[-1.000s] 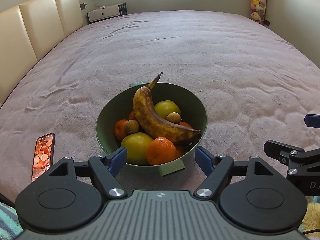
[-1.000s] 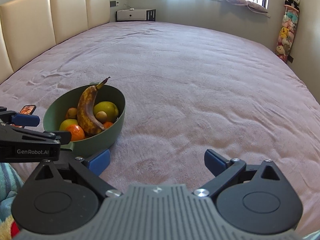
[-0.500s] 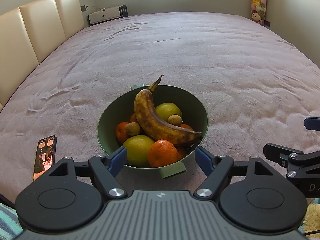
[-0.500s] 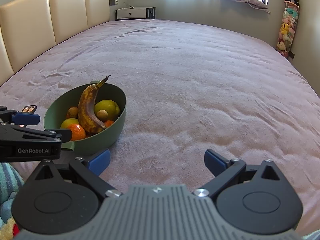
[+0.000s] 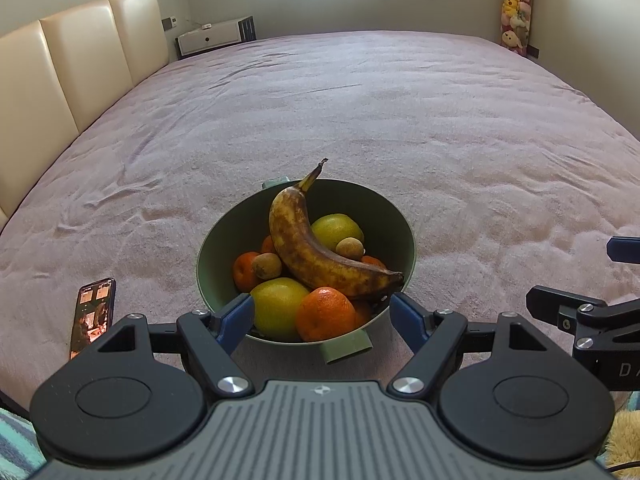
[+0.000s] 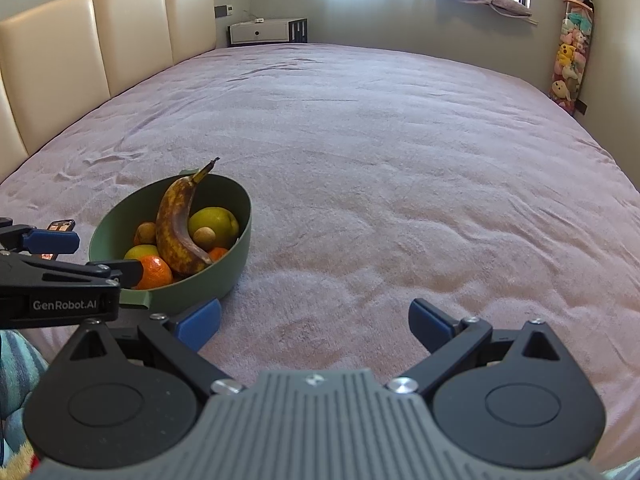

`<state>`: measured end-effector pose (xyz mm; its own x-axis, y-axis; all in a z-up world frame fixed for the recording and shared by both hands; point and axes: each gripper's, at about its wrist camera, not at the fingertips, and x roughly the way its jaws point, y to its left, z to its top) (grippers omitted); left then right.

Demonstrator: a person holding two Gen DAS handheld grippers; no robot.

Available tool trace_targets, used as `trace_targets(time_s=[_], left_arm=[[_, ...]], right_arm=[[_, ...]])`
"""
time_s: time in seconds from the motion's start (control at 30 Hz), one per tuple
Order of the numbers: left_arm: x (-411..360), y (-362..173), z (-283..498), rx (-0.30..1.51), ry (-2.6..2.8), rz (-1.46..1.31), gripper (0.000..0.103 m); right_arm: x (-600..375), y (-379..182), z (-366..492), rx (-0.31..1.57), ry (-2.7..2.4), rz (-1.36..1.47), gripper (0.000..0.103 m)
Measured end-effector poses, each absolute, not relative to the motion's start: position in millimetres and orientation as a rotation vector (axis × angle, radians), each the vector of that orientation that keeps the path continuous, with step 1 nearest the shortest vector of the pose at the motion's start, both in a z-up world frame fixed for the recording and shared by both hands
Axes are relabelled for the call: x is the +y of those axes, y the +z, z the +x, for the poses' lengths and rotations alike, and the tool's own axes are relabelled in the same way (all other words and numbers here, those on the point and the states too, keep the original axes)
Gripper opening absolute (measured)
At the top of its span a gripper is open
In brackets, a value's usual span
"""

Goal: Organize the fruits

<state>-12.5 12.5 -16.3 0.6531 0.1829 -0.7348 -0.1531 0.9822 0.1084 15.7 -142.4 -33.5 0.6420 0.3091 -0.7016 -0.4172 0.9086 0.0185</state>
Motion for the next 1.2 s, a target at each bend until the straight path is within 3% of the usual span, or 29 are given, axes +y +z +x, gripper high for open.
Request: trace_targets(time_s=[1.2], left_arm=[[11.4, -8.6, -14.7, 0.793, 0.194, 0.049, 0.090]], right_arm=[[-141.1, -33.5, 13.9, 0.768, 0.425, -0.147, 0.097]])
